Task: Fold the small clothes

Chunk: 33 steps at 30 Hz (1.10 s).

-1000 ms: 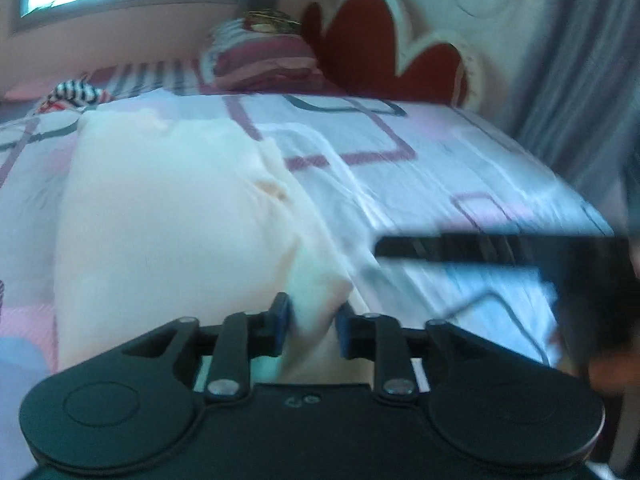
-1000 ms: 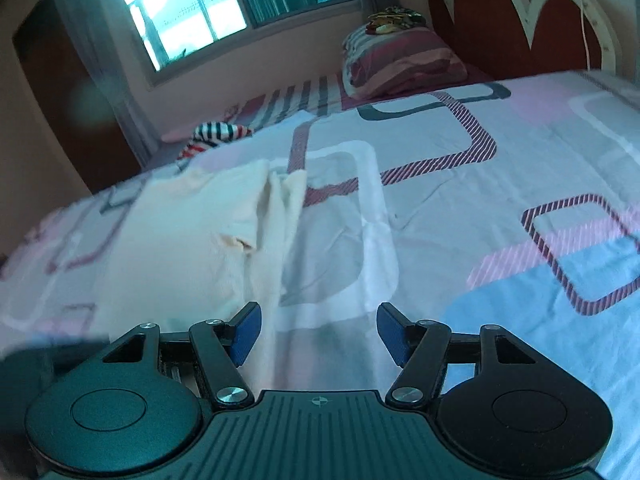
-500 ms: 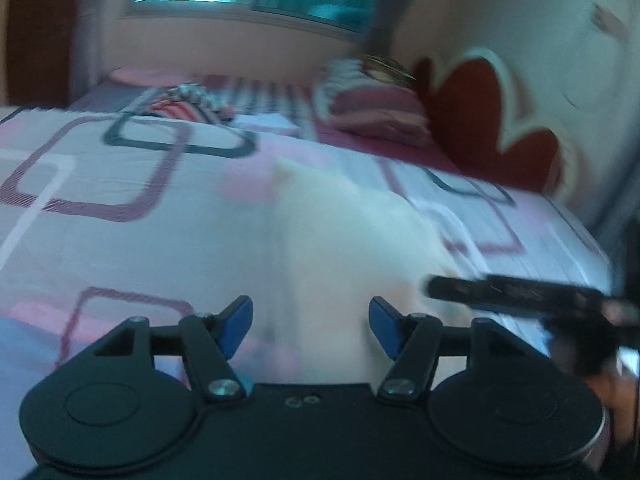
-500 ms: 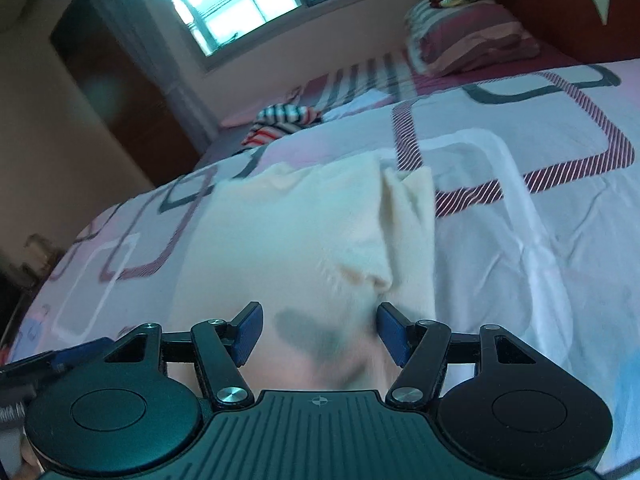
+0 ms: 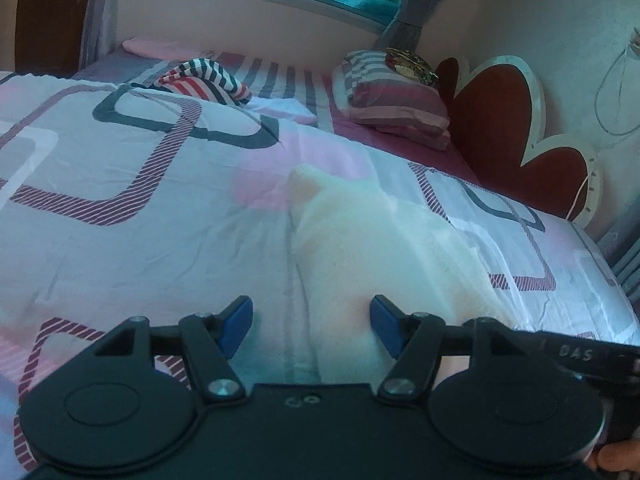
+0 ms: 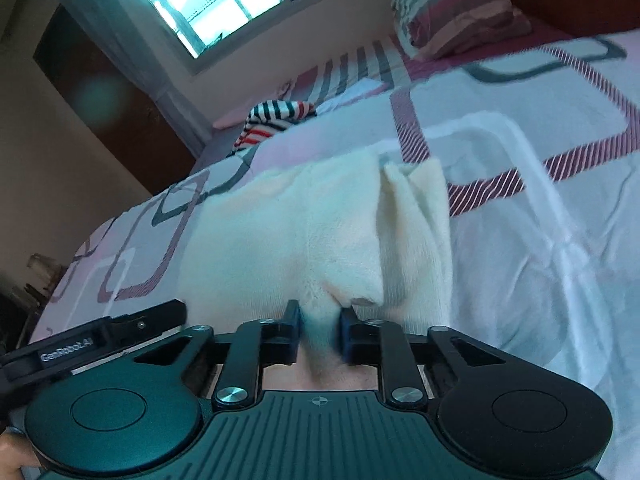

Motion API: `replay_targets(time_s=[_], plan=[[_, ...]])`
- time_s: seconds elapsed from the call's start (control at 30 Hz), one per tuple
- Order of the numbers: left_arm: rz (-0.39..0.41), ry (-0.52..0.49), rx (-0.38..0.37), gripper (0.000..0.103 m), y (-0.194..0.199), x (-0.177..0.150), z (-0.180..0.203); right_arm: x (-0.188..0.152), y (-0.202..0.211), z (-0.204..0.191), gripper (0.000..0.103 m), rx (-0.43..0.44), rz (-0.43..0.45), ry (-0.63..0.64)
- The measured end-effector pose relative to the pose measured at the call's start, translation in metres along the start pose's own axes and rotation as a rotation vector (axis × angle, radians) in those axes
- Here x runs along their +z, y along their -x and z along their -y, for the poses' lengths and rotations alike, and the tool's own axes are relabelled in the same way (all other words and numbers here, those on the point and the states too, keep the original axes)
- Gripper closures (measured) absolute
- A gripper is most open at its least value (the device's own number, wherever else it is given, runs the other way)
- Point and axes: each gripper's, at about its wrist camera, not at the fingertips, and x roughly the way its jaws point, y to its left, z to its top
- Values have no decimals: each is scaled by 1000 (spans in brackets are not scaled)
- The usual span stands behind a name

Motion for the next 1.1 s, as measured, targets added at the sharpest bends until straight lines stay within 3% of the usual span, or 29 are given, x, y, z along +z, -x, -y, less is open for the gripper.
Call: replay_targets(time_s=[0.27,0.4,0.5,0.6,0.9,0.93,1.03,1.1], plan=[[-3,-92,-92,40,11,-9,28,-9,58,-7,88,-50,76,71],[-98,-87,-71,35,-17,-22,35,-16,34,12,86,-169,12,86],[-121,-40,-71,34,-14,-24,32,-10,43,23,79,-110,14,-19],[-128,-76,-82,35,0,-30,31,-19,69,20,73,-82,8,7],[-189,-42,-103,37,29,-65,14,-71,99,21,72,-59,-90,-31],[-182,-48,-100,39,32,-68,15,-76,100,21,73,-64,-102,-29],[-201,-12,-140,63,34,-73,15,-86,100,19,73,-74,-125,-41],[-208,22,-149,66,34,-75,15,-89,101,18,81,-78,-126,-42]])
